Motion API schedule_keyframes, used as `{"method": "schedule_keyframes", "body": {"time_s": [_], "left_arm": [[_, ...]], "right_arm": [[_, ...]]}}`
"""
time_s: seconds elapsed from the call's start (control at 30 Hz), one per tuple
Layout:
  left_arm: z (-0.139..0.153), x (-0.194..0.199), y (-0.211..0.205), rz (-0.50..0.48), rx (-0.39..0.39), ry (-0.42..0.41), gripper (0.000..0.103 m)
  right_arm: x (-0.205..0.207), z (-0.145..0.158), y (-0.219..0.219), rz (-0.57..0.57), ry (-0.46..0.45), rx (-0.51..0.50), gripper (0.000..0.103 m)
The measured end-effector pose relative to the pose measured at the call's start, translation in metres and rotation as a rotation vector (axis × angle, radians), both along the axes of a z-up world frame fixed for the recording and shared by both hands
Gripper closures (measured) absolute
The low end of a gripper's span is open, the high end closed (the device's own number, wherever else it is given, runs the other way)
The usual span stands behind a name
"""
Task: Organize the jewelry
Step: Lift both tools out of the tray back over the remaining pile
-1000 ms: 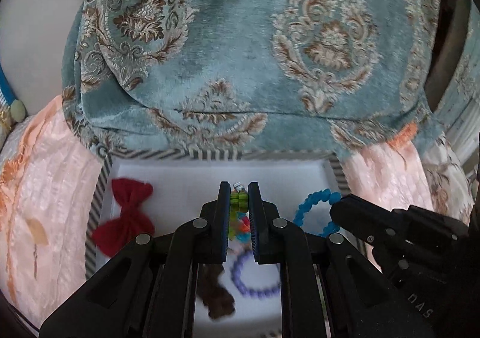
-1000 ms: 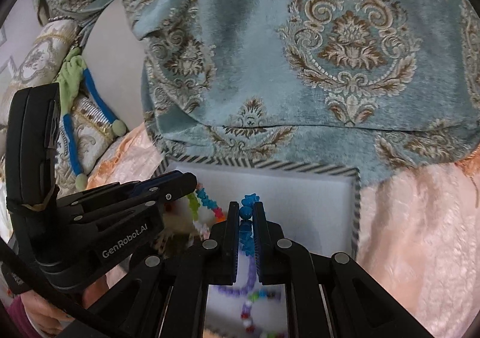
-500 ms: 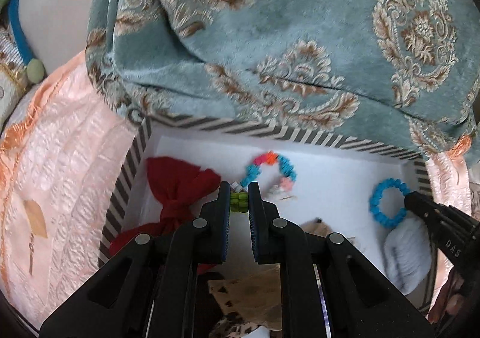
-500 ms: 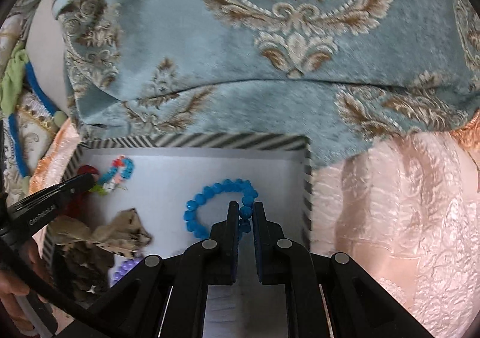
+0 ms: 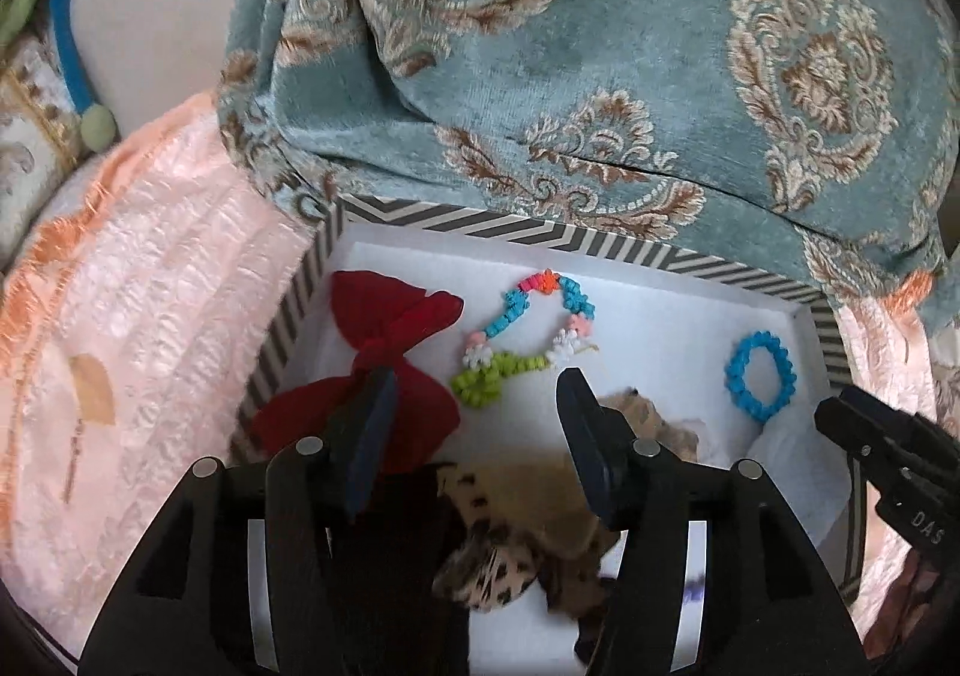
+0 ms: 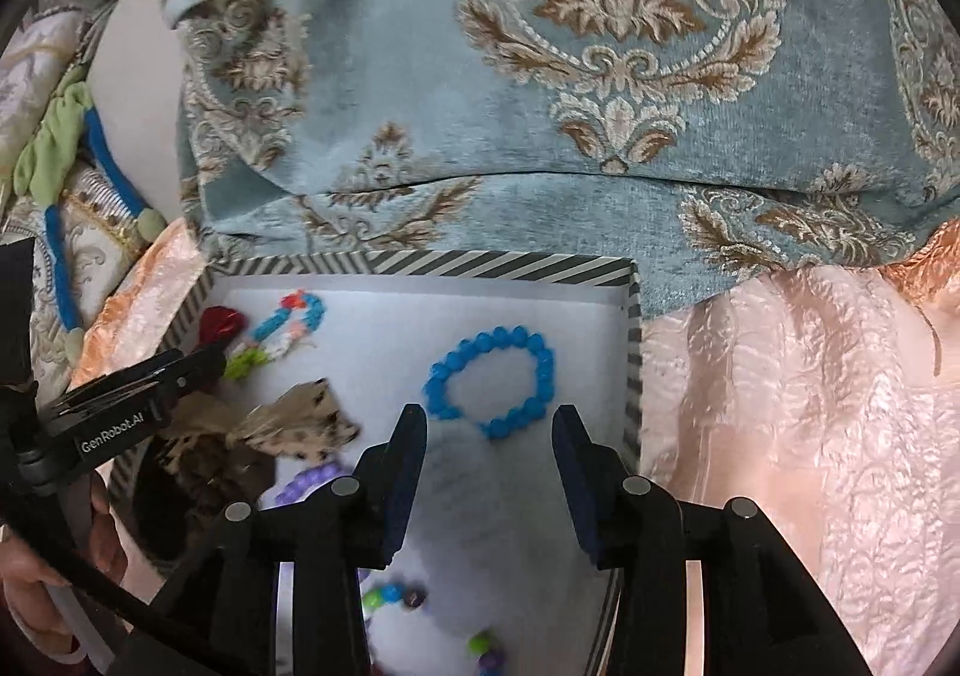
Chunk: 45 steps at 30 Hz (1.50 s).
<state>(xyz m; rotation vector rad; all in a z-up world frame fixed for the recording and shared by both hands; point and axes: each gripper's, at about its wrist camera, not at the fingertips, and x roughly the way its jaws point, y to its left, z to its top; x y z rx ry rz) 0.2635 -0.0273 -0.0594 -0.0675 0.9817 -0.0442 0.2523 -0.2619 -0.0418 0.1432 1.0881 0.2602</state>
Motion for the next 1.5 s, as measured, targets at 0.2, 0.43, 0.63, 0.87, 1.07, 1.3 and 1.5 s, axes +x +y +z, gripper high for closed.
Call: {"method": "schedule_keyframes", "body": {"time_s": [0.2,0.43,0.63,0.87,1.07,1.3,1.5], "left_arm": [[0.020,-0.025,-0.002,-0.015,0.053,-0.054,0.048],[0.042,-0.054,-0.001,-0.019,0.070,-0.100,0.048],[0.055,-0.081,-0.002,-0.015,0.079,-0.130,0.048],[0.060,-0.108,-0.002,-0.017,0.079,-0.143,0.048],[0.063,-0.127,-0.002,-0.016,0.080,-0.148,0.048],[0.063,-0.148,-0.003,-0.019,0.090,-0.155,0.048],[0.061,-0.165,0.000,-0.021,0.087,-0.143,0.048]], "right_arm": [[-0.020,0.021,0.006,0.003,-0.027,-0.013,0.060],[-0.044,0.042,0.019,-0.001,-0.037,-0.010,0.058],[-0.069,0.056,0.024,0.001,-0.055,-0.011,0.047],[-0.094,0.067,0.028,0.022,-0.076,-0.021,0.046],[-0.113,0.073,0.026,0.025,-0.082,-0.015,0.046],[-0.134,0.074,0.025,0.027,-0.074,-0.010,0.046],[-0.153,0.074,0.023,0.030,-0.071,0.000,0.046]]}}
